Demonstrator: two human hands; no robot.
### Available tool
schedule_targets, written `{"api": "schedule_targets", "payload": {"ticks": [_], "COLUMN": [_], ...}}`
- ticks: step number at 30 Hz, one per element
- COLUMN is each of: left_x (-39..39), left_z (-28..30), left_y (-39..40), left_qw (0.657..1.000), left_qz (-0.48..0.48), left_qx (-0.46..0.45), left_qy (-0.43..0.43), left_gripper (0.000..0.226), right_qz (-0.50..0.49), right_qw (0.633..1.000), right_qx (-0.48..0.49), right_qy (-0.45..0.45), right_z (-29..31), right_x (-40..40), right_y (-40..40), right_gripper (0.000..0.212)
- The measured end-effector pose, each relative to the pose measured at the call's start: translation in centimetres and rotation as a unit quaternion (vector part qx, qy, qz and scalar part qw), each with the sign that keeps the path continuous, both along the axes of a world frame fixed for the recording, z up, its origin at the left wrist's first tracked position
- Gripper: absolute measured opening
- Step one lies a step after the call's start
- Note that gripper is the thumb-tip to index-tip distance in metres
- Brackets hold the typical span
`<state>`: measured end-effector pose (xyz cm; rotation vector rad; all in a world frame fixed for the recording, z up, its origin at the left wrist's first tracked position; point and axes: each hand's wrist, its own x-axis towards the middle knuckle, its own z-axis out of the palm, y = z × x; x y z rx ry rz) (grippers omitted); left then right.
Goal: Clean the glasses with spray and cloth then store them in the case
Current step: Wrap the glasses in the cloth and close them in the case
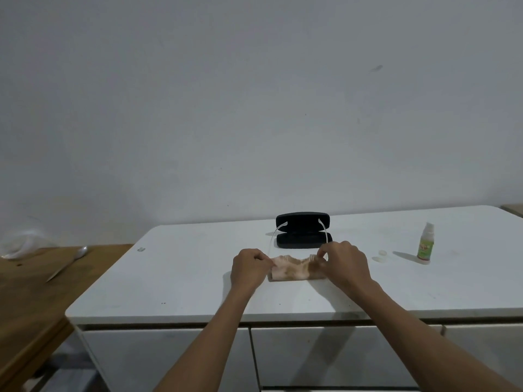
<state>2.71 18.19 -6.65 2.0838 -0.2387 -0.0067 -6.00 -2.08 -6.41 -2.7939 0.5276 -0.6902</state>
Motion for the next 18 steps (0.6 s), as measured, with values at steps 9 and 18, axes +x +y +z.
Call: {"api": "schedule_targets", "payload": {"ticks": [9, 18], "left_x": [0.2, 0.1], "left_z": [-0.2, -0.5], "left_y": [-0.7, 0.5], "left_qw": [0.996, 0.997], "left_qz": [0.057, -0.008], "left_qx": [0.064, -0.036], "left_qy": [-0.034, -0.074], "left_gripper": [0.025, 0.024], "right_qz": [0.026, 0.088], "right_qw": [0.999, 0.955], "right_qx": [0.007, 0.061], "right_qy": [-0.034, -0.276], "right_z": [-1.2, -0.8], "right_x": [0.4, -1.7], "right_y": [0.0, -0.6], "right_gripper": [0.023, 0.013]}}
